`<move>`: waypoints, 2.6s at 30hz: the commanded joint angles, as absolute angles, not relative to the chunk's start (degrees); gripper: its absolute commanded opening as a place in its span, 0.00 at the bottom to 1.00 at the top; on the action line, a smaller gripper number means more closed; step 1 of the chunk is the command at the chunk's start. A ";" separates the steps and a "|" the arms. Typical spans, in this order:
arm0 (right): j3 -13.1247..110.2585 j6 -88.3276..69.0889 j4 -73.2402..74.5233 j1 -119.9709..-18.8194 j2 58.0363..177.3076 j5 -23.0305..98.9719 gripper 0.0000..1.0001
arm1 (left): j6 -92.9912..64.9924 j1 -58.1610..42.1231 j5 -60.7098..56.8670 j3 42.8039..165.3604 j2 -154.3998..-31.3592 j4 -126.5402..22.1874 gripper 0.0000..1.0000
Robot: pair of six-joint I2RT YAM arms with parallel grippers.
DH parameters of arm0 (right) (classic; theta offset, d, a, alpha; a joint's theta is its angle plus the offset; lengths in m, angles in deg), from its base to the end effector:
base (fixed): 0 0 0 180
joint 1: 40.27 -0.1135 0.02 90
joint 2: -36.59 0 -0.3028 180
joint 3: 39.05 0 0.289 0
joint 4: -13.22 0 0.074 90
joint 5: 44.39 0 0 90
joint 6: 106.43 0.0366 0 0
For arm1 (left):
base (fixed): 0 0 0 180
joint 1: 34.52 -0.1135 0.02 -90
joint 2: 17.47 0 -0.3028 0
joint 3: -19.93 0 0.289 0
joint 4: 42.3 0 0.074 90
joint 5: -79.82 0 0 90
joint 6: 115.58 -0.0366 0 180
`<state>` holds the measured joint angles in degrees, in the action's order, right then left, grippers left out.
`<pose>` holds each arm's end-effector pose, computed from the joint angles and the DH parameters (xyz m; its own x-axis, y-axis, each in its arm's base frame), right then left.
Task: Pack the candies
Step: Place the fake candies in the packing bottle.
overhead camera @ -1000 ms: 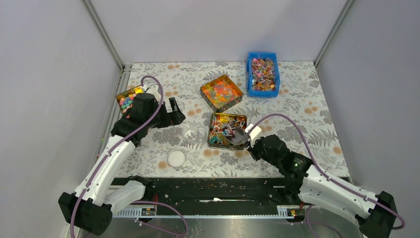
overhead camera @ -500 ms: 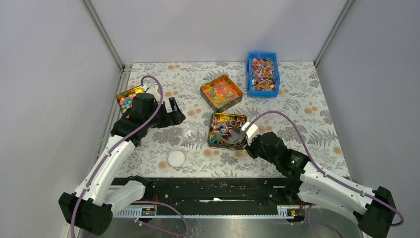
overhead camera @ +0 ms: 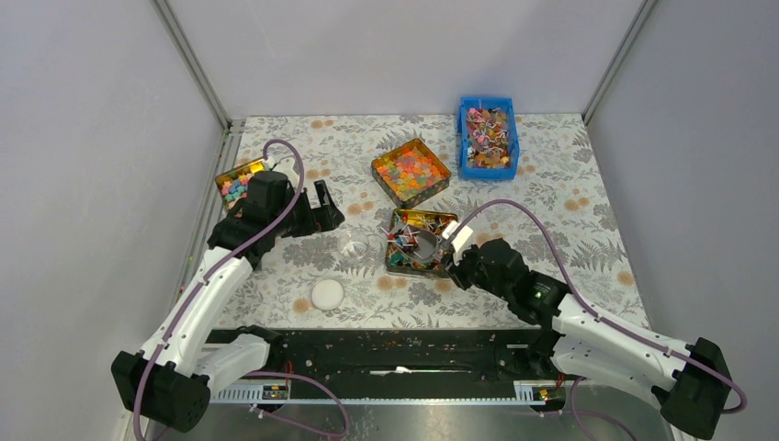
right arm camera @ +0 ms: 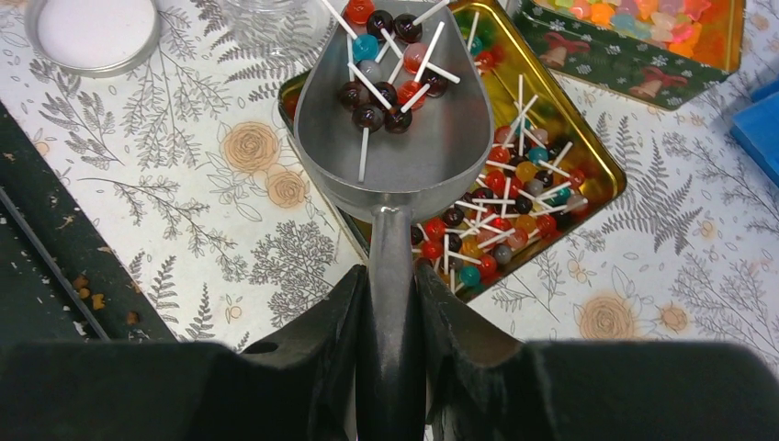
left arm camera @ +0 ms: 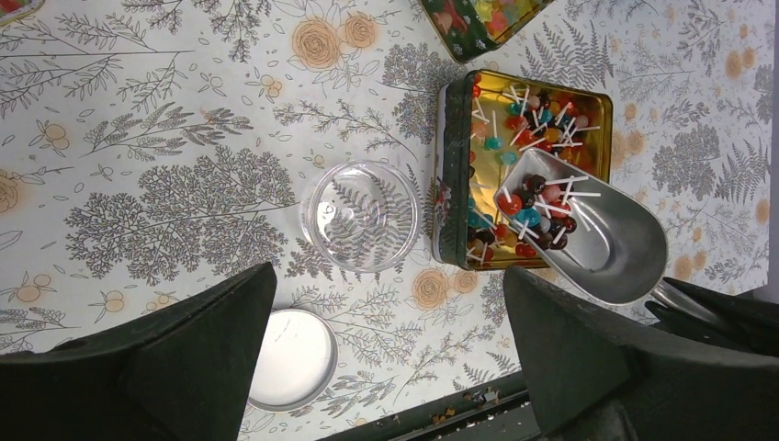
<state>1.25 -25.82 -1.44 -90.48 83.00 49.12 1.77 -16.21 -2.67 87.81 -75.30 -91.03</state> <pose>0.1310 0.1537 0.2629 -0.1048 -0.3802 -0.9189 -0.7576 0.6292 -0.1740 0.2163 -0.0766 0.3513 -0.7146 -0.2433 -0.6559 0.0901 0.8977 -0.4312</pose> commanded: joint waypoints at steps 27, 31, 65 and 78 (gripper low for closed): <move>14.36 -27.13 8.47 -90.63 98.19 39.68 0.00 | 1.14 -17.29 -2.52 88.69 -73.64 -90.65 0.99; 16.03 -27.57 7.22 -90.63 100.19 39.05 0.00 | 1.14 -17.46 -2.57 88.60 -73.55 -90.84 0.99; 22.33 -35.04 -2.96 -90.92 106.49 37.24 0.00 | 1.58 -17.91 -2.53 86.70 -71.61 -91.77 0.99; 27.12 -37.61 -8.81 -91.10 108.76 38.23 0.00 | 1.32 -18.02 -2.07 87.15 -71.76 -92.05 0.99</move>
